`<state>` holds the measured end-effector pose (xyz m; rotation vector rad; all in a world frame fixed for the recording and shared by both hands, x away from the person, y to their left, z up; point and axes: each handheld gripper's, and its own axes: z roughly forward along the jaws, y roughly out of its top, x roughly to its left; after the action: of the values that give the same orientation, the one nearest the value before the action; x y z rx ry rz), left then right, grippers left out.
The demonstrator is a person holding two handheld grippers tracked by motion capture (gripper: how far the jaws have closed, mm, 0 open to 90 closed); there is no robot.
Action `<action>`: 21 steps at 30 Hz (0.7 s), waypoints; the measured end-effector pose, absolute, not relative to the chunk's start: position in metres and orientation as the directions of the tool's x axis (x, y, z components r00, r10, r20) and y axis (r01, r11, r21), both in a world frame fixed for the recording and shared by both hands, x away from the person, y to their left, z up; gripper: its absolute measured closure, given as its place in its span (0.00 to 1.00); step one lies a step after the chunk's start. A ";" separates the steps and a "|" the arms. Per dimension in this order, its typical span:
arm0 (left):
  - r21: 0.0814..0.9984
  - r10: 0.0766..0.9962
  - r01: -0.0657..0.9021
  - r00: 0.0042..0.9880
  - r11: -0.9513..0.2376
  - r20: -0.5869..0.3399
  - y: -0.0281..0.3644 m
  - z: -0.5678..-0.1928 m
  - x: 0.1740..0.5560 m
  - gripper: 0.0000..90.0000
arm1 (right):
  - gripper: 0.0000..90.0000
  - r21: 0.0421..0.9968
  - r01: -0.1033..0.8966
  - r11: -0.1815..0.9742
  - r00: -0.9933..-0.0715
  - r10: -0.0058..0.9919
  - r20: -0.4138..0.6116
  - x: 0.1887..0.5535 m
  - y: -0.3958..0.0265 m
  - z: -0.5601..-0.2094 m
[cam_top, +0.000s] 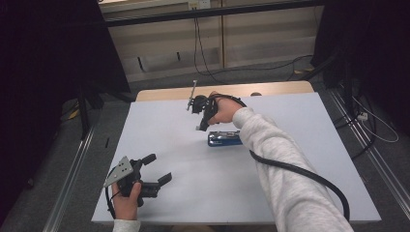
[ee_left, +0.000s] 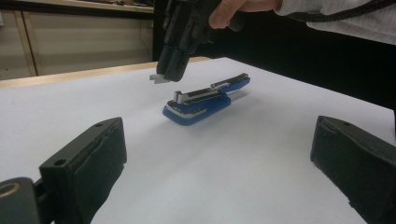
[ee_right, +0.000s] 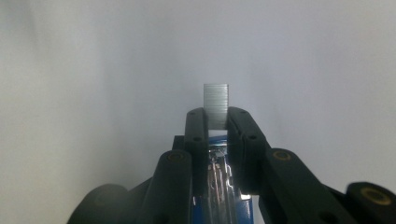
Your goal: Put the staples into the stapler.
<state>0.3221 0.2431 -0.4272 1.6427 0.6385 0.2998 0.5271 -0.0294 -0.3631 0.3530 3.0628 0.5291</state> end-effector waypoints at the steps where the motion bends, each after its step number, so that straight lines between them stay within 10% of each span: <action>1: 0.970 0.563 0.236 0.811 -0.062 -0.161 0.243 -0.427 0.322 0.04 | 0.87 0.333 0.229 0.915 -0.972 0.232 0.030 0.527 -0.029 -0.363; 21: 0.969 0.568 0.239 0.807 -0.066 -0.160 0.244 -0.427 0.322 0.04 | 0.87 0.336 0.233 0.913 -0.971 0.239 0.025 0.527 -0.036 -0.360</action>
<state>0.3224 0.2437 -0.4274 1.6489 0.6452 0.3037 0.5267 -0.0358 -0.3598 0.3776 3.0563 0.5336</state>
